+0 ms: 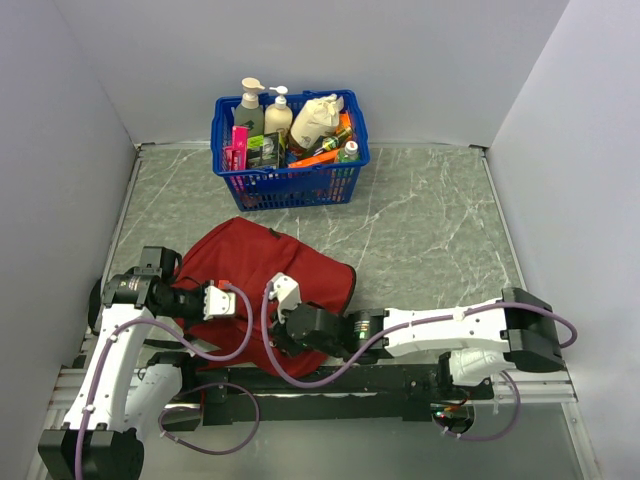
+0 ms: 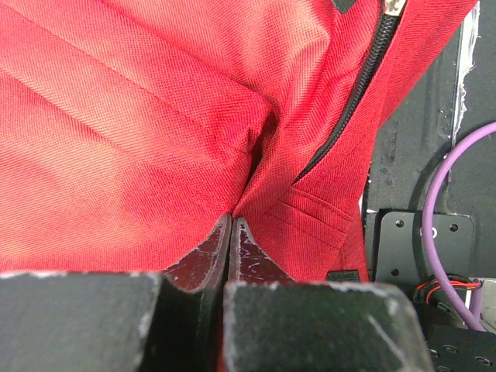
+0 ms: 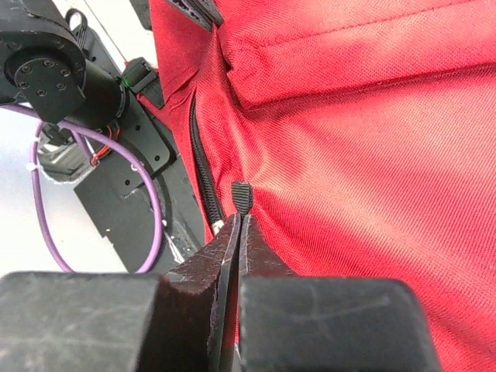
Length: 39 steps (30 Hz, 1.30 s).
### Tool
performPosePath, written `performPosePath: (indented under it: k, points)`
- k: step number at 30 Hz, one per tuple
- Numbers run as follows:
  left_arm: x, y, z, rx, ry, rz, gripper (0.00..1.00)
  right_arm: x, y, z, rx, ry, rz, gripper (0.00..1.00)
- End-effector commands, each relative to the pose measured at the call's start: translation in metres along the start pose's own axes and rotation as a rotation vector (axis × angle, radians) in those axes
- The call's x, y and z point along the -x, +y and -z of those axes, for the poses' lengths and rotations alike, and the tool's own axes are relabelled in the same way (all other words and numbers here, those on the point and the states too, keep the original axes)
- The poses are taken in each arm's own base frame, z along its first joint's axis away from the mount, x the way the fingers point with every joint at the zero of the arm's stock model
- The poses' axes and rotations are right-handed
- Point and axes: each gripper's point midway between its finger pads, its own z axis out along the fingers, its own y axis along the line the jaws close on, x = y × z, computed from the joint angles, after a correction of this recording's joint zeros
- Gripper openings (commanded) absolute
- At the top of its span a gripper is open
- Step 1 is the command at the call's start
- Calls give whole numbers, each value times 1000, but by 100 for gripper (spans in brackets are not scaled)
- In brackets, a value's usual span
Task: Pack the student bag
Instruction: Zip the student bag at the center of the board.
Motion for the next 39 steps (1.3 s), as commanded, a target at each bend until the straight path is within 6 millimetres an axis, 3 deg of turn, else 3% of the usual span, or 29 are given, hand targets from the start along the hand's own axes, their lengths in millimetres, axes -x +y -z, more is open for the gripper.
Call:
performPosePath:
  k: [1, 6, 14, 21, 26, 27, 29, 32, 37, 39]
  points:
    - [14, 8, 7, 31, -29, -47, 1, 4, -3, 8, -20, -38, -22, 0]
    - [5, 9, 6, 46, 9, -61, 1, -5, -9, 16, -49, -32, -39, 0]
    - [-10, 22, 10, 79, 91, -48, 1, -17, -41, 44, -182, -17, -32, 0]
    - [-14, 47, 31, 164, 189, -84, 1, -13, -64, 63, -270, -35, -5, 0]
    - [-30, 65, 57, 231, 226, -75, 2, -5, -58, 61, -251, -39, 30, 0]
    - [-28, 65, 62, 230, 212, -58, 7, 0, -52, 57, -237, -50, 28, 0]
    - [-10, 54, 59, 171, 124, -35, 20, 5, -44, 53, -205, -52, 41, 0]
    - [33, 63, 71, 240, -7, -64, 57, 12, -30, 42, -163, -60, 53, 0]
    - [88, 35, 59, 160, -174, -189, 76, 26, -16, 30, -120, -81, 72, 0]
    - [111, 15, 50, 61, -285, -128, 81, 30, -17, 27, -115, -84, 63, 0]
